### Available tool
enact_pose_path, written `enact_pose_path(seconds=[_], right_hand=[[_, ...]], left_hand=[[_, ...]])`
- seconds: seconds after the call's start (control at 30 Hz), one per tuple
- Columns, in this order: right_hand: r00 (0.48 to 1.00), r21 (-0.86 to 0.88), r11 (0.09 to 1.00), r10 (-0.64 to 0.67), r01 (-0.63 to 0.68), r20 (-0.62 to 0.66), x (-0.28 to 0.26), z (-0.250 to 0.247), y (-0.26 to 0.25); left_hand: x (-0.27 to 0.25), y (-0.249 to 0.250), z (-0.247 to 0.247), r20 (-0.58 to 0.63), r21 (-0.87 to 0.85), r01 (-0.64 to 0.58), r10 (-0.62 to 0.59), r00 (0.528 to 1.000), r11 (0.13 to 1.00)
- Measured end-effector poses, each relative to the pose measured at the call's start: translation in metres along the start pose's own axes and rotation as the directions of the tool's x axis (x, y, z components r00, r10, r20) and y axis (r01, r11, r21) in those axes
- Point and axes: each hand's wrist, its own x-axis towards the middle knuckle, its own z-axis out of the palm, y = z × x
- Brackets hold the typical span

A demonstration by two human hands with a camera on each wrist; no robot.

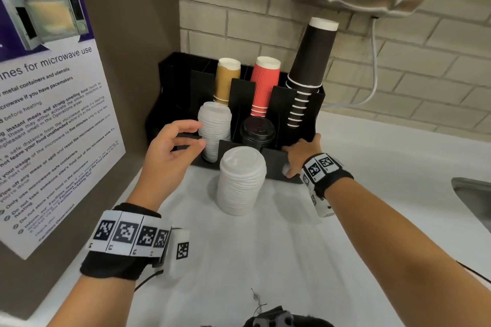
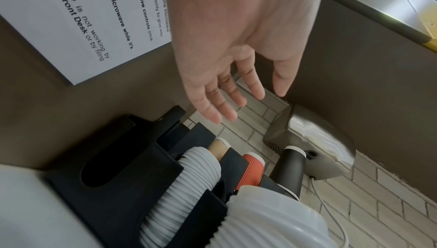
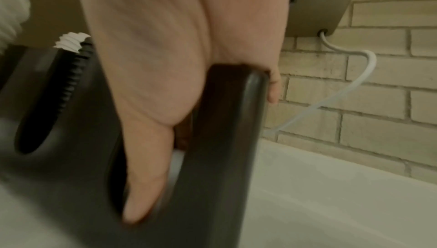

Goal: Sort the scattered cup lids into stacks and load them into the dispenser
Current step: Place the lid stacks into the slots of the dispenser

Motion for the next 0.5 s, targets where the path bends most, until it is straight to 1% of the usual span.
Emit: enact_pose_path(seconds=[0.07,0.1,0.13,0.17,0.2,0.23,0.27,0.3,0.33,0.37,0.4,0.43,0.47,0.5], right_hand=[[0.994,0.021,1.000,0.006,-0.009,0.112,-0.003,-0.007,-0.002],[0.990,0.044,0.999,0.017,-0.023,0.137,-0.006,-0.011,-0.002],[0.993,0.081,0.996,0.034,-0.044,0.114,-0.010,-0.015,-0.001],[0.998,0.145,0.988,0.056,-0.061,0.034,-0.015,-0.019,0.001],[0.991,0.256,0.965,0.086,-0.056,-0.107,-0.020,-0.023,0.003],[0.950,0.407,0.913,0.131,-0.006,-0.282,-0.027,-0.028,0.004],[0.880,0.557,0.822,0.172,0.119,-0.443,-0.035,-0.034,0.002],[0.809,0.646,0.704,0.176,0.294,-0.561,-0.044,-0.041,-0.003],[0.775,0.667,0.598,0.117,0.444,-0.622,-0.054,-0.049,-0.010],[0.773,0.651,0.539,-0.001,0.535,-0.635,-0.064,-0.056,-0.021],[0.800,0.641,0.530,-0.132,0.555,-0.585,-0.072,-0.061,-0.032],[0.844,0.635,0.572,-0.226,0.519,-0.487,-0.079,-0.064,-0.044],[0.879,0.614,0.637,-0.262,0.467,-0.397,-0.082,-0.066,-0.052],[0.900,0.580,0.694,-0.262,0.426,-0.348,-0.083,-0.065,-0.059]], left_hand=[[0.000,0.001,-0.001,0.002,-0.001,-0.002,0.002,1.000,1.000],[-0.001,0.001,-0.002,0.002,-0.003,-0.004,0.004,1.000,1.000],[-0.001,0.001,-0.002,0.002,-0.008,-0.007,0.007,1.000,1.000],[-0.002,0.002,-0.003,0.000,-0.012,-0.008,0.008,1.000,1.000],[-0.002,0.002,-0.004,-0.003,-0.015,-0.008,0.008,1.000,1.000],[-0.003,0.002,-0.004,-0.006,-0.019,-0.006,0.006,1.000,1.000],[-0.004,0.002,-0.005,-0.008,-0.020,-0.003,0.003,1.000,1.000],[-0.005,0.001,-0.005,-0.009,-0.019,0.000,0.000,1.000,1.000],[-0.006,0.001,-0.004,-0.008,-0.019,0.002,-0.002,1.000,1.000],[-0.006,0.001,-0.003,-0.008,-0.020,0.003,-0.004,1.000,1.000],[-0.006,0.002,-0.002,-0.008,-0.022,0.004,-0.004,1.000,1.000],[-0.006,0.002,-0.001,-0.007,-0.024,0.003,-0.004,1.000,1.000],[-0.006,0.002,0.000,-0.006,-0.025,0.003,-0.003,1.000,1.000],[-0.007,0.003,0.001,-0.004,-0.025,0.003,-0.003,1.000,1.000]])
